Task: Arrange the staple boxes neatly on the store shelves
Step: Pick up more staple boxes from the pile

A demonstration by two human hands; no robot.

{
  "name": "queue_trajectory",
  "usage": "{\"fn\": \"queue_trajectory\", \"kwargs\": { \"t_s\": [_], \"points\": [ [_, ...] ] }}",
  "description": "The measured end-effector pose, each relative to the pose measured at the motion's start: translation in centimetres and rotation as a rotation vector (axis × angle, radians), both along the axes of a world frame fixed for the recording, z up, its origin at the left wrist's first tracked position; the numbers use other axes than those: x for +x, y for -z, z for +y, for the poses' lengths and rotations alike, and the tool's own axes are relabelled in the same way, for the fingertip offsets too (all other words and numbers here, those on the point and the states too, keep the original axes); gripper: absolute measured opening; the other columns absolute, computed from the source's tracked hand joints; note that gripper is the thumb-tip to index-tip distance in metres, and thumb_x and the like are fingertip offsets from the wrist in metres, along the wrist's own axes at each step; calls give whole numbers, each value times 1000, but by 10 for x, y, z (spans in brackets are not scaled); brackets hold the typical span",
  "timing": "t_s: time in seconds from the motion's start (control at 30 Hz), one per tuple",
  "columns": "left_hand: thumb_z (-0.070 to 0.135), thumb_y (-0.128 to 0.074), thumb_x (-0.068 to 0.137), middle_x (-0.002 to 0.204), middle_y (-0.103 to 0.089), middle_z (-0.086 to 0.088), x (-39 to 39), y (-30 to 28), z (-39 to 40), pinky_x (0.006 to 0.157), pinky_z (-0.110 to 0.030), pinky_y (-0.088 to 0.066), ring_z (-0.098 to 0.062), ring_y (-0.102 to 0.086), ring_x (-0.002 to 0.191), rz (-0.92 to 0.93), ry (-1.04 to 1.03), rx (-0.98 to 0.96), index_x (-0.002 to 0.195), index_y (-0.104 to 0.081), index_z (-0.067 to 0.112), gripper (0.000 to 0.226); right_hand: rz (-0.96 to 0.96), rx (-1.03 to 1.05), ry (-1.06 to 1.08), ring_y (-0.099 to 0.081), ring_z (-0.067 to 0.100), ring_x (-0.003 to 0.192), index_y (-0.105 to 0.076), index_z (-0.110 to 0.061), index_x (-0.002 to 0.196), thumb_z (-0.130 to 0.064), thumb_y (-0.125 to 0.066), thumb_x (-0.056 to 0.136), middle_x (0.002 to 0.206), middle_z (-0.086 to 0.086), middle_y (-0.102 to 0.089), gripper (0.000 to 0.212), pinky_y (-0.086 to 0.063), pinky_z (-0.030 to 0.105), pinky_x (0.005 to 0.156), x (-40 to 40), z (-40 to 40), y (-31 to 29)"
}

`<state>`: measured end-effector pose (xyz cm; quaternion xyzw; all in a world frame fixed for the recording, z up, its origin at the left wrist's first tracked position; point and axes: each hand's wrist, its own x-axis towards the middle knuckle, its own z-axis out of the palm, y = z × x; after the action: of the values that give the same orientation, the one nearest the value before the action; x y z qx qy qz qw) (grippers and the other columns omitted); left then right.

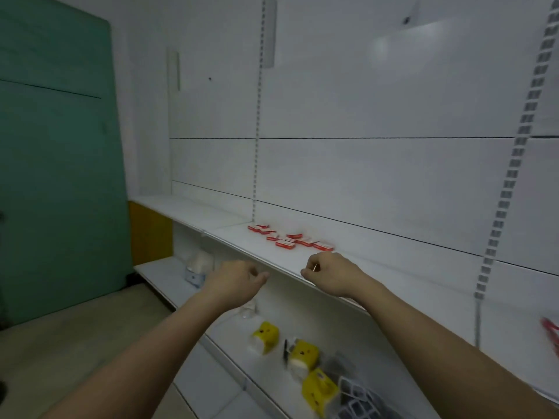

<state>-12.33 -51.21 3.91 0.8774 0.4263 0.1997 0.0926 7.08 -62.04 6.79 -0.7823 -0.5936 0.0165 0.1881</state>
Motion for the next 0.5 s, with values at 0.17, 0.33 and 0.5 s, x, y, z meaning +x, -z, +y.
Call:
{"fn": "queue_trajectory", "kwargs": {
  "t_s": [0.17,0.33,0.5],
  "points": [
    [62,-38,89,110,-67,5,-15,-5,65,86,-36,-47,-19,-59,103,26,-81,10,112,-64,29,48,12,17,-53,-59,17,89,-61,-24,90,-39,-49,88,97,-4,-63,19,-49,34,77,-4,81,1],
    [59,-39,87,113,-67,2,-12,10,141,89,-38,-47,-21,-58,105,59,-137,25,110,-66,30,46,56,16,-75,-59,17,95,-64,-23,99,-42,-50,89,106,-3,-64,25,-50,35,82,5,170,24],
    [60,-39,88,121,-64,2,8,12,229,95,-45,-46,-20,-57,108,111,-144,-57,117,-62,32,47,149,28,-118,-60,16,90,-64,-21,98,-41,-52,88,102,-3,-65,25,-52,37,83,23,264,41]
  ]
}}
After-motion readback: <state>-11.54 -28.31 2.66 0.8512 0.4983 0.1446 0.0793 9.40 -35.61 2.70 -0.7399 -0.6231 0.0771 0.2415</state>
